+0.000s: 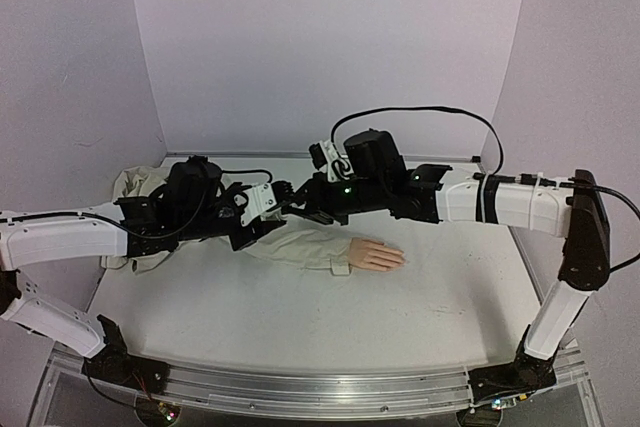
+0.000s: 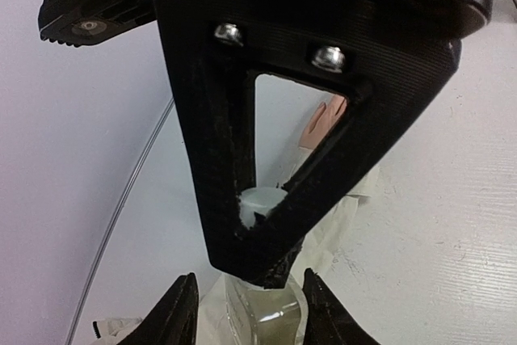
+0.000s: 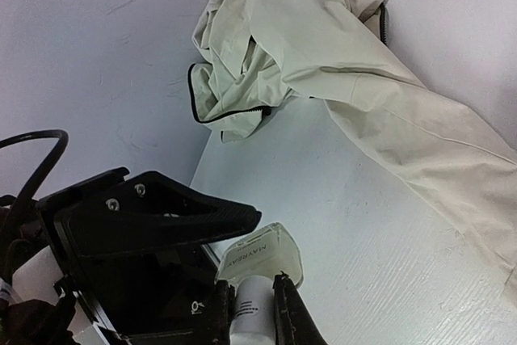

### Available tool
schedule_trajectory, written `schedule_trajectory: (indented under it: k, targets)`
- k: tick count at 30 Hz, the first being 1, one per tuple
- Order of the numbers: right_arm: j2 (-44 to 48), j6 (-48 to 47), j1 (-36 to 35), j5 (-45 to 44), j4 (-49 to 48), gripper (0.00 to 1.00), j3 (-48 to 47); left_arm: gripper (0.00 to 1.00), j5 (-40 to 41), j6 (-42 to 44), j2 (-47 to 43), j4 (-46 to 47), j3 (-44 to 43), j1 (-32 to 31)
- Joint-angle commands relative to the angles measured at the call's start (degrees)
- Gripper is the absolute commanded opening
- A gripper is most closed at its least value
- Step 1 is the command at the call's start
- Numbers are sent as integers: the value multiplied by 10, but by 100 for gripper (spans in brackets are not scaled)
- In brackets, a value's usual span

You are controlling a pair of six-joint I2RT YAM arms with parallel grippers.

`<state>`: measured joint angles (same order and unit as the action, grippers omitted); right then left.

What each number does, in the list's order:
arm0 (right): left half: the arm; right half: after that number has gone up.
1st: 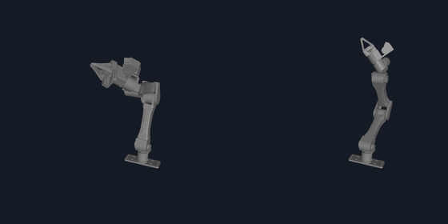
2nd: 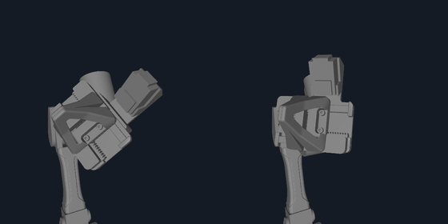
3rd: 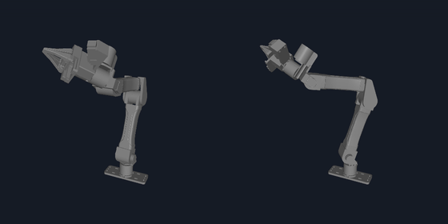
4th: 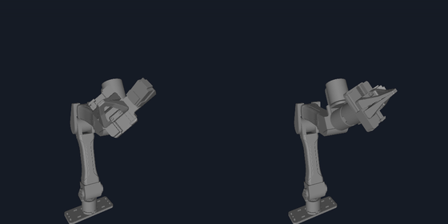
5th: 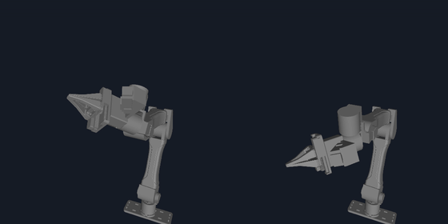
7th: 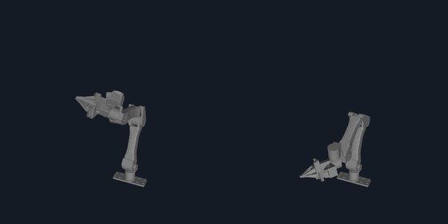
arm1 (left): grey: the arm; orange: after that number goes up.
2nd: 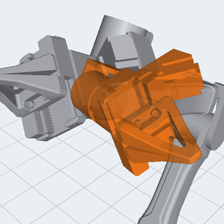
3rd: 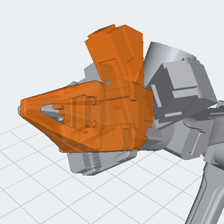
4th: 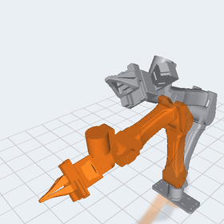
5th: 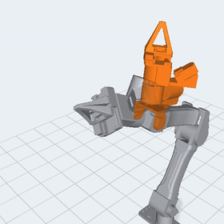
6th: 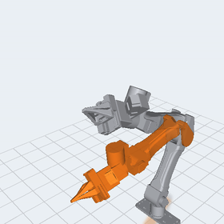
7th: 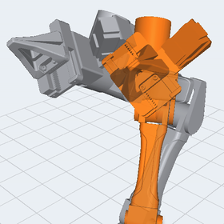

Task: Paint the nails

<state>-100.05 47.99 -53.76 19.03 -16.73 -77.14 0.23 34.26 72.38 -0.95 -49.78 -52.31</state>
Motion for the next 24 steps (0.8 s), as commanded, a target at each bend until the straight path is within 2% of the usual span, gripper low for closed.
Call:
schedule_trajectory:
  k: [1,7,12,15,19,24]
  targets:
    - [22,4,-5,2,-28,0,-26,42,14,15,-1,16,-8,-6]
    - [26,4,-6,-3,-29,0,-25,48,27,28,4,13,-8,-11]
    - [31,5,-6,-7,-29,0,-22,46,29,35,8,13,-9,-14]
    - [31,5,-6,-7,-29,0,-23,38,26,36,8,-2,-11,-16]
    - [31,7,-7,-7,-29,0,-25,34,34,42,13,-9,-12,-18]
    - [31,7,-7,-9,-29,0,-21,22,37,43,11,-11,-15,-19]
